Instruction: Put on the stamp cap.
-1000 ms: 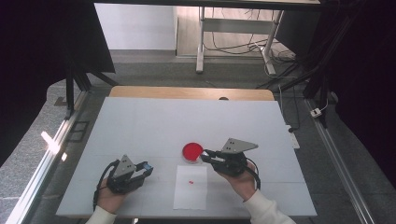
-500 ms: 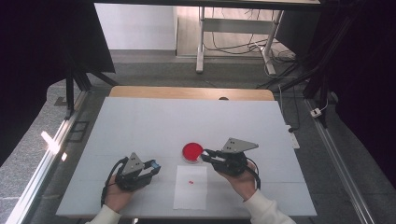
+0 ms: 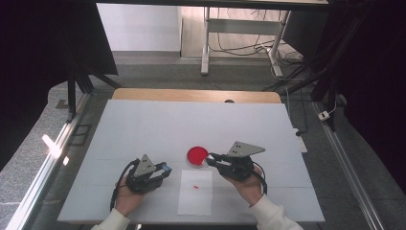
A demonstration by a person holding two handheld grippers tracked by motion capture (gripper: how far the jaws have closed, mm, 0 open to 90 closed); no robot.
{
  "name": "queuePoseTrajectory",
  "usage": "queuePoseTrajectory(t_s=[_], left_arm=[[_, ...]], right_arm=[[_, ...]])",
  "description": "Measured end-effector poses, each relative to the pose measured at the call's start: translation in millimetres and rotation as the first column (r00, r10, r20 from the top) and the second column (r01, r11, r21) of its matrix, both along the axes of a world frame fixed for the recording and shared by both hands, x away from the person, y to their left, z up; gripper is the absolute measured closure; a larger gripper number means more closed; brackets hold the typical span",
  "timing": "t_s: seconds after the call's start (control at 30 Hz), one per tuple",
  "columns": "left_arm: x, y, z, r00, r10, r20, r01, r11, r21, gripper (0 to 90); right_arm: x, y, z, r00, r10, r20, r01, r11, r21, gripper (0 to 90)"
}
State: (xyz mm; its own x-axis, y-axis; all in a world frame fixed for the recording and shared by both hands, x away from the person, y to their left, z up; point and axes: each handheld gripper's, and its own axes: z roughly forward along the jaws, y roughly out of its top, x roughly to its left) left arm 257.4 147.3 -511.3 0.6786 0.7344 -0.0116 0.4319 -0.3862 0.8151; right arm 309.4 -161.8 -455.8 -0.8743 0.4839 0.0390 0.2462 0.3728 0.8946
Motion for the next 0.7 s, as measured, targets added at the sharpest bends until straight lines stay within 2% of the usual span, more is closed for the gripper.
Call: queuePoseTrajectory(t_s=[0.7], left_arm=[[10.5,-36.8,-0.3,0.9965,-0.083,-0.004,0.083,0.9963,0.023,64.5]], right_arm=[[0.7,-0.1,-0.7,1.0000,-0.001,-0.002,0.001,1.0000,-0.006,76.1]])
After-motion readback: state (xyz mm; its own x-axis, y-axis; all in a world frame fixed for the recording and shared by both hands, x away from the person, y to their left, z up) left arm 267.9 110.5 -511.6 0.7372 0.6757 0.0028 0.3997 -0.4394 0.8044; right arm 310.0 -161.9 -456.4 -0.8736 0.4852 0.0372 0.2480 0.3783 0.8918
